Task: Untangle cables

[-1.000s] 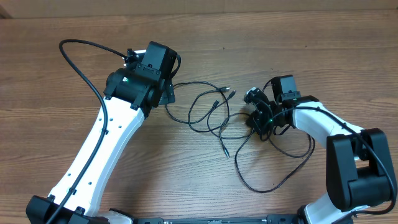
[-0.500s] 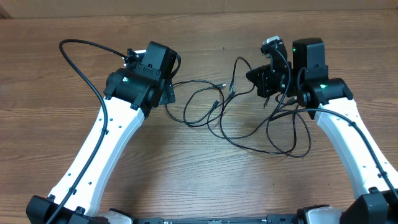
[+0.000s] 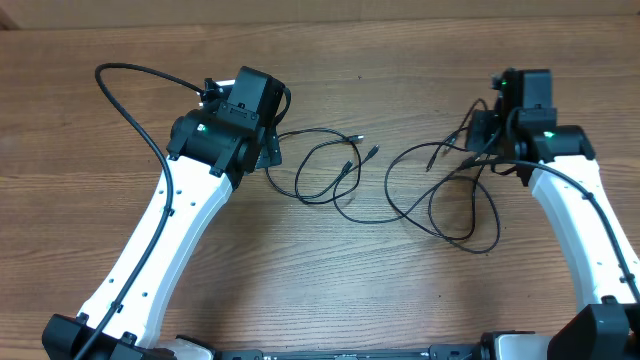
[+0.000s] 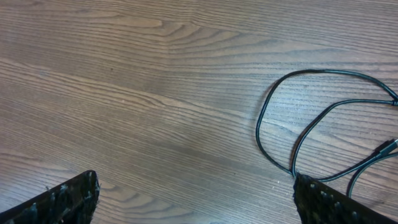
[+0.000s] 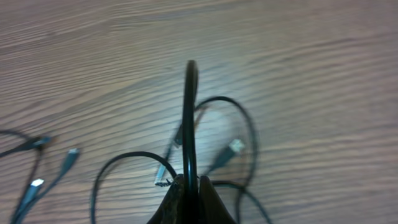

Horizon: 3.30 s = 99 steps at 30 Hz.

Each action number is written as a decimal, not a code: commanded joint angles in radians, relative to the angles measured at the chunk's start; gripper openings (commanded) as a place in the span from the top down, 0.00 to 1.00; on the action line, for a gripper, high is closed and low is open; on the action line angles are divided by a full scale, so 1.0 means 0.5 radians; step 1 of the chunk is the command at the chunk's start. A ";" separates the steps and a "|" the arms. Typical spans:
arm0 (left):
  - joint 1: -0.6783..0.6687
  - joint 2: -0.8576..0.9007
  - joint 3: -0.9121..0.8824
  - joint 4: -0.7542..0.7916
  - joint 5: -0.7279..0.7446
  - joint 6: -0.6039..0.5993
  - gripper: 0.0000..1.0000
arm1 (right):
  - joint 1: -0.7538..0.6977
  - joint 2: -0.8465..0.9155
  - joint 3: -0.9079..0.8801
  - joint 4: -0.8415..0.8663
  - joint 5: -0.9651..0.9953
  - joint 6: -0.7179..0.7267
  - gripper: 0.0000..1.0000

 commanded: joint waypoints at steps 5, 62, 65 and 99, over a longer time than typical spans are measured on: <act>0.009 -0.048 -0.011 0.008 -0.040 0.037 0.00 | -0.120 0.140 -0.080 0.030 -0.079 -0.051 0.96; 0.009 -0.048 -0.011 0.008 -0.040 0.037 0.00 | -0.156 0.163 1.163 -0.259 -0.465 0.171 0.96; 0.009 -0.048 -0.011 0.008 -0.040 0.037 0.00 | -0.200 0.146 1.405 -0.256 -0.087 0.171 0.96; 0.009 -0.048 -0.011 0.008 -0.040 0.037 0.00 | -1.527 1.042 1.428 -0.111 -0.177 0.170 0.96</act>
